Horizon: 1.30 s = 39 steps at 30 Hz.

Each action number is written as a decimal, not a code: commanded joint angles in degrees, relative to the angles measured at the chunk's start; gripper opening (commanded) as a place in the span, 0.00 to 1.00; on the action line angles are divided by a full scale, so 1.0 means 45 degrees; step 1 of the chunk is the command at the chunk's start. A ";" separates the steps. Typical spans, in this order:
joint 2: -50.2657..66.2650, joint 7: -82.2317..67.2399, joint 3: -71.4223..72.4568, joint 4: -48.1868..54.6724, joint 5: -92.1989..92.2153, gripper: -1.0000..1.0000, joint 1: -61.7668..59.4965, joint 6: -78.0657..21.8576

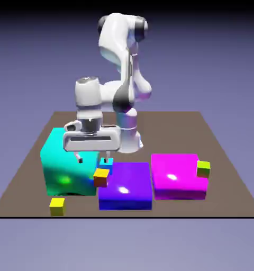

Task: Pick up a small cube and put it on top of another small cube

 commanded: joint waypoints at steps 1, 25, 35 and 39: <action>0.0462 -0.0196 -0.0258 0.0380 0.0147 0.50 0.0083 -0.0377; 1.1537 -0.4882 -0.6438 0.9498 0.3661 0.50 0.1715 -0.9416; 1.2807 -0.5405 -0.6520 0.9354 0.4314 0.00 0.1896 -0.8962; 1.1741 -0.5489 -0.6237 0.9881 0.2918 0.00 0.1797 -1.0054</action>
